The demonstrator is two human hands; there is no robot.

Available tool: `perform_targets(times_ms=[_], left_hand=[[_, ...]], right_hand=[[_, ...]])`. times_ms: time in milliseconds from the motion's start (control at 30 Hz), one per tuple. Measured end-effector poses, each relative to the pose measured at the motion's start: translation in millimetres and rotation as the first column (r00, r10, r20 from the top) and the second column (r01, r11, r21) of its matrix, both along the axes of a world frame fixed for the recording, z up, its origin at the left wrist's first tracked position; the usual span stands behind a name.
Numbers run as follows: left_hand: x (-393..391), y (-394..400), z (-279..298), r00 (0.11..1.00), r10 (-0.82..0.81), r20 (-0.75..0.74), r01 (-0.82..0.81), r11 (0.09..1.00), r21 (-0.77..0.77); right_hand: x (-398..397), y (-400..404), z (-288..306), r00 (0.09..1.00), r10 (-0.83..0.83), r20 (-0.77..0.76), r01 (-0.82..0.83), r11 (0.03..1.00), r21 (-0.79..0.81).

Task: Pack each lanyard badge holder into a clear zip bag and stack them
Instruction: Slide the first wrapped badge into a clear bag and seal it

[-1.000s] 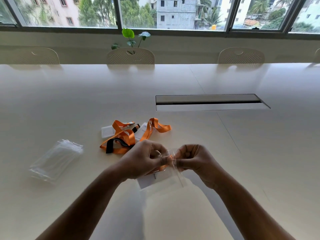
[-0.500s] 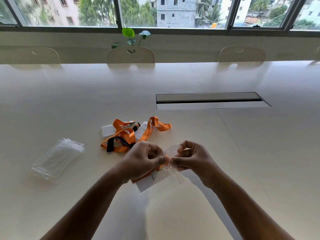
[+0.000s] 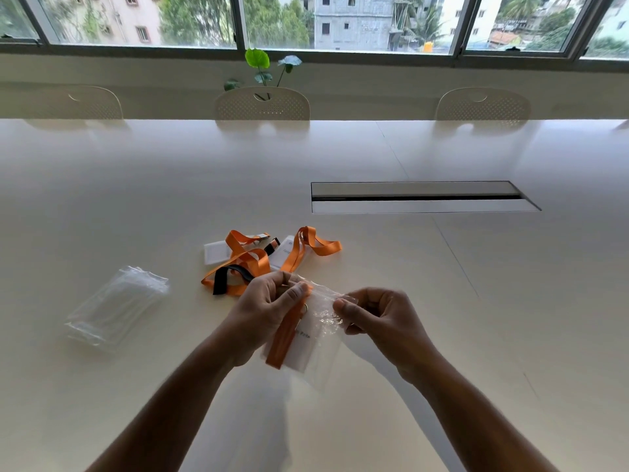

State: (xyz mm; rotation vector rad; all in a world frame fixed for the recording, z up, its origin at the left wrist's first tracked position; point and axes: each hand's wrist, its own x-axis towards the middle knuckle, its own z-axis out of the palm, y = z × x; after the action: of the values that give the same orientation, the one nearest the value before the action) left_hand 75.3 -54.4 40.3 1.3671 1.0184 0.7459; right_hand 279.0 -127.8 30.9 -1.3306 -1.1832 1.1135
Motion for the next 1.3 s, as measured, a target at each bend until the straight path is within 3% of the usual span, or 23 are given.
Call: perform_targets(times_ms=[300, 467, 900, 1300], left_hand=[[-2.2, -3.1, -5.2, 0.998, 0.003, 0.055, -0.004, 1.0, 0.023], [-1.5, -1.5, -7.1, 0.999, 0.011, 0.044, -0.013, 0.999, 0.049], [-3.9, 1.2, -3.2, 0.998, 0.025, 0.049, -0.027, 0.998, 0.053], [-8.4, -5.4, -1.4, 0.997, 0.033, 0.068, -0.035, 0.999, 0.032]], right_hand=[[-2.4, 5.5, -4.9, 0.975, -0.149, 0.164, 0.117, 0.975, 0.19], [-2.3, 7.2, -6.4, 0.965, -0.159, 0.211, 0.116, 0.972, 0.203], [5.7, 8.7, 0.3, 0.978, -0.128, 0.165, 0.098, 0.979, 0.181], [7.1, 4.6, -2.4, 0.993, -0.098, -0.07, 0.104, 0.991, 0.08]])
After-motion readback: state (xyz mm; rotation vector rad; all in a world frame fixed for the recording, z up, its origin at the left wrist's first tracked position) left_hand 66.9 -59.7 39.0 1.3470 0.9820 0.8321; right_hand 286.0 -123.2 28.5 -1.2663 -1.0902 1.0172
